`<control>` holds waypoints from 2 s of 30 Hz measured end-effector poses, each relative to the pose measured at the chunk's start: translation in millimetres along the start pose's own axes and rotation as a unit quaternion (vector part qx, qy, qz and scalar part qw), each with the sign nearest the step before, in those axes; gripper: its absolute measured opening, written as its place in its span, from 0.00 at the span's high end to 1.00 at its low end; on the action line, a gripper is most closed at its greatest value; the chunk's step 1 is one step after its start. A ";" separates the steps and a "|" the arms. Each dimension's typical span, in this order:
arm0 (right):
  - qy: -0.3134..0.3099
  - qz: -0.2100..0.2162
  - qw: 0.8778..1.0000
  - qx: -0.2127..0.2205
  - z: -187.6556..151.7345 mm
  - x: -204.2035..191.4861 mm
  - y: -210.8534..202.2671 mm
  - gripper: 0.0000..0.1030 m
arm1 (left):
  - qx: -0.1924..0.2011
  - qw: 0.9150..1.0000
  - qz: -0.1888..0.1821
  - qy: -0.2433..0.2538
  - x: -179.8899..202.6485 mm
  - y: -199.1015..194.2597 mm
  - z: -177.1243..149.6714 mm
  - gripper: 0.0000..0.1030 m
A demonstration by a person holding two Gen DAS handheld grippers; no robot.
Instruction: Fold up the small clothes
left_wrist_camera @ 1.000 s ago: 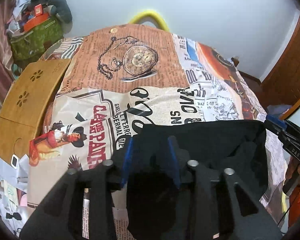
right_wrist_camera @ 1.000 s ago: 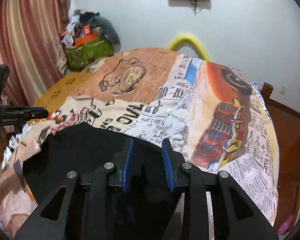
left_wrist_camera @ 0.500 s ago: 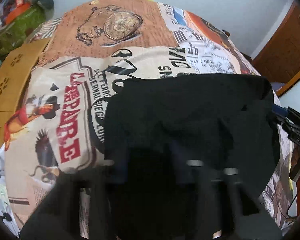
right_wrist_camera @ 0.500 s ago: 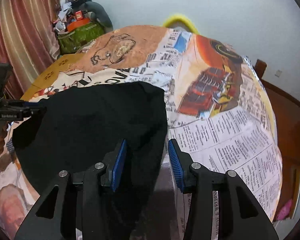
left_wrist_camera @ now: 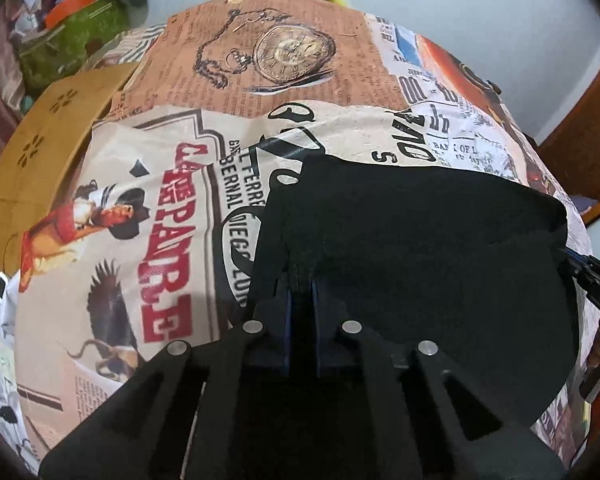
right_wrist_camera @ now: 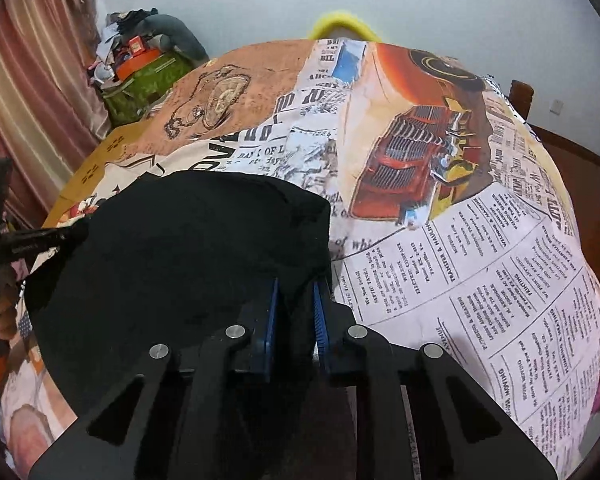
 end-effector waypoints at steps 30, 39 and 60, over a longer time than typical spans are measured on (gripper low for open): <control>0.078 0.068 0.995 -0.008 -26.7 -8.8 -2.1 0.62 | -0.037 0.993 -0.109 -0.023 -4.4 11.9 -2.0 0.53; 0.068 0.056 0.996 -0.005 -35.0 -22.7 -13.2 0.90 | -0.024 0.993 -0.111 -0.042 -16.5 -13.1 -10.3 0.86; -0.033 0.116 0.991 0.061 18.5 -145.1 -44.7 0.94 | 0.109 0.991 -0.040 -0.067 -112.8 -154.8 -12.5 0.90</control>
Point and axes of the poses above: each gripper's, at about its wrist camera, not at the fingertips, and y roughly the way its jaws point, x to its right, z to its top, the point moved 3 cm from there along y, roughly the way its jaws point, and after that the axes turned 5 degrees about z, right-handed, at the moved point
